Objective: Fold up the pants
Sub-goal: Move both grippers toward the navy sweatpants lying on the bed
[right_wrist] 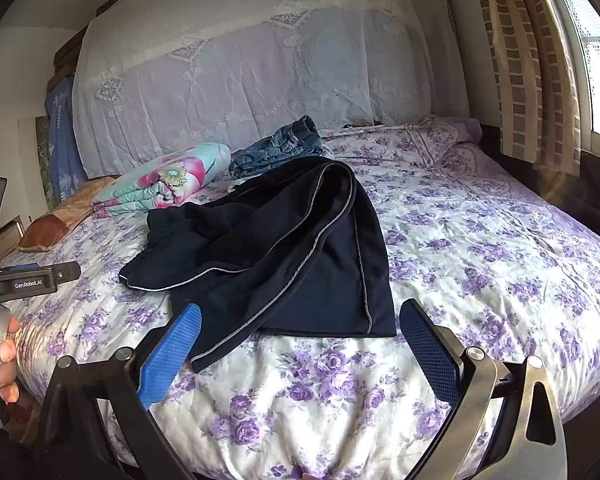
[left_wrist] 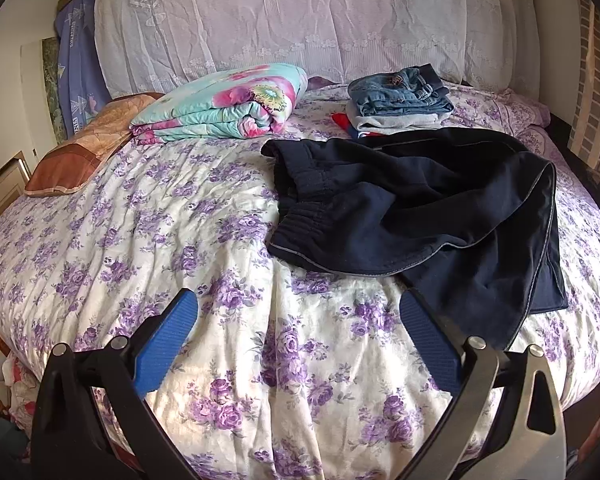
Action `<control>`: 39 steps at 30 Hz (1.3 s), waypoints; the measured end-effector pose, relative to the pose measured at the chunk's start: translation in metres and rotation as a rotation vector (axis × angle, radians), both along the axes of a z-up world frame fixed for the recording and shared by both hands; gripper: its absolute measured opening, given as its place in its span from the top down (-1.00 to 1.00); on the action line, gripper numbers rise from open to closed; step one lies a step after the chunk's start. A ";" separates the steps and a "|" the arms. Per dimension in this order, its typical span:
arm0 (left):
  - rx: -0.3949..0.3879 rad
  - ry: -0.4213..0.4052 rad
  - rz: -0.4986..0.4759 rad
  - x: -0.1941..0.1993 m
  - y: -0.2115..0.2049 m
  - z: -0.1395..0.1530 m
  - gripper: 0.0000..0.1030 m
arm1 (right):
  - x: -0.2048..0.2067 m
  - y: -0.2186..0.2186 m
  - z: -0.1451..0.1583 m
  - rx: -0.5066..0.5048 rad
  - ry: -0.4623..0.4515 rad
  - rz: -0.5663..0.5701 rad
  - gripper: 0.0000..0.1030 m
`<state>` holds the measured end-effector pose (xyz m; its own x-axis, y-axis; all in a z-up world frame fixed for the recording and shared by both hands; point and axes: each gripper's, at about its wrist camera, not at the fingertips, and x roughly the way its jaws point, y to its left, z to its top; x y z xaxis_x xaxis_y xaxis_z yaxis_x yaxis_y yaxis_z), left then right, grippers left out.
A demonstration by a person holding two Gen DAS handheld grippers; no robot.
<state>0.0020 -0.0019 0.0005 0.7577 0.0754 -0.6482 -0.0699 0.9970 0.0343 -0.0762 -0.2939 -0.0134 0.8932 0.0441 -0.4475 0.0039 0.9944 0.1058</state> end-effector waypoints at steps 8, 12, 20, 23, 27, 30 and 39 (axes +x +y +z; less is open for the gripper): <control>0.004 0.013 0.004 0.006 0.001 -0.008 -0.92 | 0.003 0.003 -0.004 -0.012 0.022 0.013 -0.93; -0.014 0.042 0.014 0.012 0.007 -0.018 -0.92 | 0.006 0.002 -0.006 -0.012 0.034 0.007 -0.93; -0.009 0.054 0.016 0.018 0.008 -0.025 -0.92 | 0.011 0.002 -0.008 -0.013 0.045 0.004 -0.93; -0.020 0.073 0.006 0.027 0.006 -0.029 -0.92 | 0.013 0.001 -0.008 -0.011 0.049 0.003 -0.93; -0.058 0.122 -0.001 0.058 -0.001 -0.041 -0.92 | 0.015 0.000 -0.005 -0.030 0.038 -0.002 -0.93; -0.104 0.178 -0.007 0.091 -0.008 -0.055 -0.92 | 0.019 0.000 -0.002 -0.062 0.034 0.000 -0.93; -0.295 0.283 0.070 0.161 0.004 -0.088 -0.22 | 0.045 0.006 0.015 -0.182 0.008 0.045 -0.93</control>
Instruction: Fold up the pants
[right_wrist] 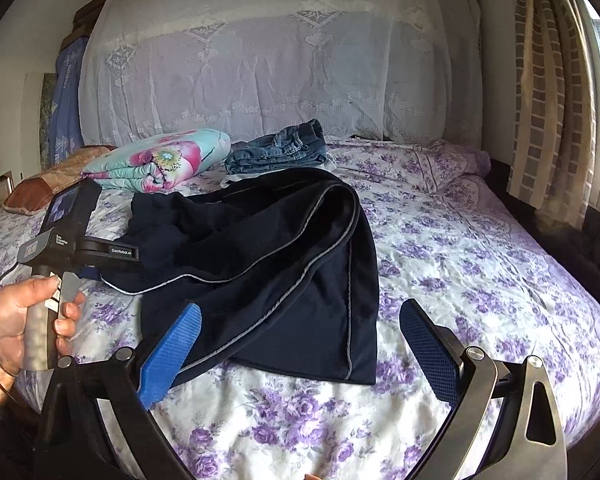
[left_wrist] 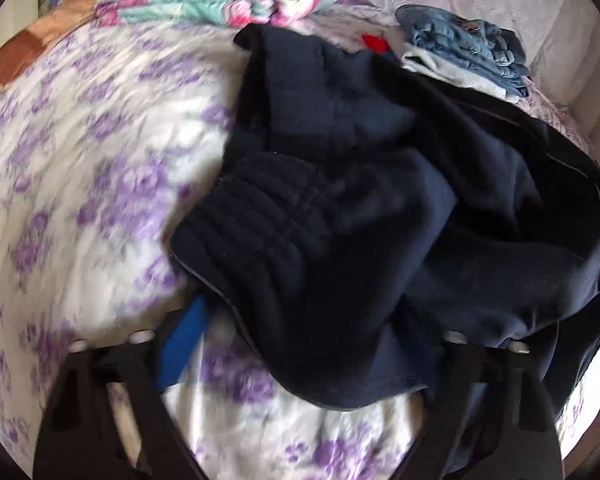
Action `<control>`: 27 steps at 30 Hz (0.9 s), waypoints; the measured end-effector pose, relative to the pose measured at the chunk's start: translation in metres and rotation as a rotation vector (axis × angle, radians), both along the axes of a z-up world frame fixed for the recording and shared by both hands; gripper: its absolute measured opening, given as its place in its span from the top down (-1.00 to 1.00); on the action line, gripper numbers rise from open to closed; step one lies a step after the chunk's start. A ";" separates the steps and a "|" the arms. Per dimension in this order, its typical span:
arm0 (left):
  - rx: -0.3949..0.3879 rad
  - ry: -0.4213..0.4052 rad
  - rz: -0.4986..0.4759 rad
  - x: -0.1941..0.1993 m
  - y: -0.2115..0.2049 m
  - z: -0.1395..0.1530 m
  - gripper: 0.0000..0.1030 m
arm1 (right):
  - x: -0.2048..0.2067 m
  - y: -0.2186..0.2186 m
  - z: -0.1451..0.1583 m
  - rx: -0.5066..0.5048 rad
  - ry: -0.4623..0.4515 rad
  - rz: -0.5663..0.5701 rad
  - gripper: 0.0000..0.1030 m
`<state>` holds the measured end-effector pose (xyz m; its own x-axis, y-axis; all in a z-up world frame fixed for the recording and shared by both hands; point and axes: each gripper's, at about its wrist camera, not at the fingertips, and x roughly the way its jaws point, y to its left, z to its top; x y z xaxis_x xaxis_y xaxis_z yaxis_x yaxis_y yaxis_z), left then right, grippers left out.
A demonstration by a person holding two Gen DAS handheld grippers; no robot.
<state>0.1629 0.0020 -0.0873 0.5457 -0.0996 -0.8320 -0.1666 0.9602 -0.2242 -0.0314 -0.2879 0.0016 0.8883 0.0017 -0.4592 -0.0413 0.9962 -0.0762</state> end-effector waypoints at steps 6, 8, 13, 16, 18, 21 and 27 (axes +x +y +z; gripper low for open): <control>-0.062 -0.066 -0.045 -0.010 0.005 -0.002 0.37 | 0.070 0.038 0.052 -0.031 0.028 0.263 -0.63; 0.004 -0.091 -0.054 -0.015 -0.004 -0.002 0.37 | 0.118 0.066 0.078 -0.006 0.072 0.366 -0.71; 0.058 -0.114 -0.047 -0.020 -0.009 -0.004 0.32 | 0.261 0.185 0.087 -0.023 0.346 0.584 -0.83; 0.078 -0.128 -0.047 -0.023 -0.008 -0.004 0.30 | 0.324 0.259 0.052 -0.122 0.460 0.633 -0.83; 0.076 -0.132 -0.047 -0.022 -0.007 -0.005 0.29 | 0.348 0.294 0.019 -0.215 0.501 0.626 -0.83; 0.058 -0.128 -0.050 -0.015 -0.004 -0.007 0.27 | 0.366 0.320 -0.032 -0.273 0.618 0.637 -0.42; 0.075 -0.194 -0.075 -0.017 -0.006 0.004 0.64 | 0.356 0.289 -0.033 -0.151 0.529 0.632 0.18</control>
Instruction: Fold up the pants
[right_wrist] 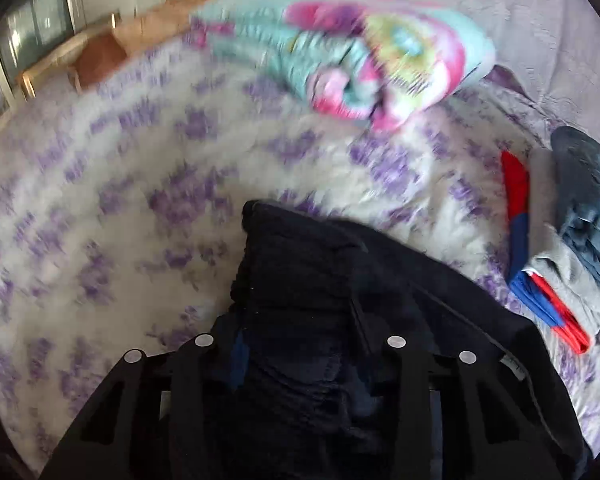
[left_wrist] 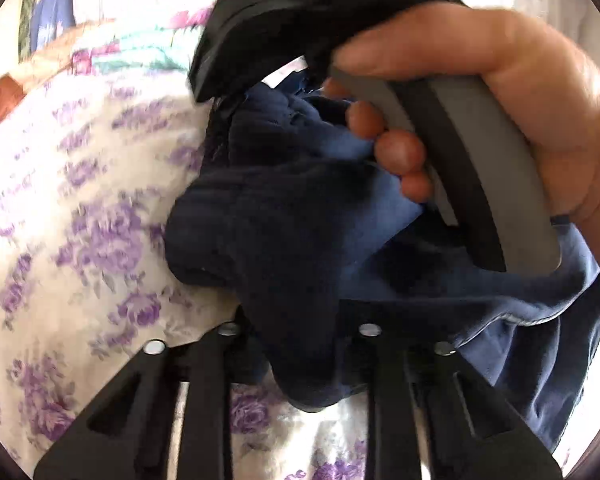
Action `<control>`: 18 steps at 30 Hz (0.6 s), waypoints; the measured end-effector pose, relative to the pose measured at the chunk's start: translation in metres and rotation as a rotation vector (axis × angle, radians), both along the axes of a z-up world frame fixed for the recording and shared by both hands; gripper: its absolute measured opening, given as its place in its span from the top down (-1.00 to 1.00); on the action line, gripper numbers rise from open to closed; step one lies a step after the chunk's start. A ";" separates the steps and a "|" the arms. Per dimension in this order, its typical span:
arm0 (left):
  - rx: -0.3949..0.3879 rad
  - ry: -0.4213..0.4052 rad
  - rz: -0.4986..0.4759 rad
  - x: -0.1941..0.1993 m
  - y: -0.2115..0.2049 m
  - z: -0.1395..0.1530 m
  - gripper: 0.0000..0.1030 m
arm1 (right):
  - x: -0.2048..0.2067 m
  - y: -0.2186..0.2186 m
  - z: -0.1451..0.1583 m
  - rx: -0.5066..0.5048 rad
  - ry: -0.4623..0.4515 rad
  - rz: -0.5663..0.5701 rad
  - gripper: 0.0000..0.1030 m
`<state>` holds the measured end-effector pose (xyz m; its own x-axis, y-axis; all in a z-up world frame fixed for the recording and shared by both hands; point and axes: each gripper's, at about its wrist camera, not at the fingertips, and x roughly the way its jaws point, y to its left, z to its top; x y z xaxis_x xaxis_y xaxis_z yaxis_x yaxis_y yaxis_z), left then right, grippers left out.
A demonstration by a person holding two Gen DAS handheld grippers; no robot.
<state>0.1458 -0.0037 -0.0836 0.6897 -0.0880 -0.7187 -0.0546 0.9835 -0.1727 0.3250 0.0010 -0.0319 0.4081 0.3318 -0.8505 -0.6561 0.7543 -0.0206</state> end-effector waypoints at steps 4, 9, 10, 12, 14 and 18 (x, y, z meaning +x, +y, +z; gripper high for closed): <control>0.068 -0.158 0.022 -0.025 0.000 0.031 0.65 | -0.015 -0.046 0.063 0.254 -0.068 0.002 0.18; 0.039 -0.231 0.078 -0.063 0.051 0.086 0.65 | -0.025 -0.031 0.136 0.401 -0.067 0.101 0.18; 0.041 -0.236 0.101 -0.069 0.064 0.094 0.65 | -0.028 -0.008 0.146 0.425 -0.049 0.135 0.17; 0.051 -0.228 0.192 -0.081 0.103 0.115 0.65 | -0.034 0.030 0.157 0.472 -0.025 0.187 0.11; 0.076 -0.164 0.262 -0.082 0.134 0.117 0.48 | -0.039 0.073 0.155 0.432 -0.041 0.194 -0.67; 0.141 0.106 0.386 -0.069 0.201 0.063 -0.39 | -0.046 0.089 0.144 0.204 -0.160 0.081 -0.69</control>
<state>0.0764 0.1974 -0.0208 0.5743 0.2671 -0.7739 -0.4341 0.9008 -0.0113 0.2785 0.0896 0.1122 0.4968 0.5270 -0.6895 -0.7155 0.6984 0.0183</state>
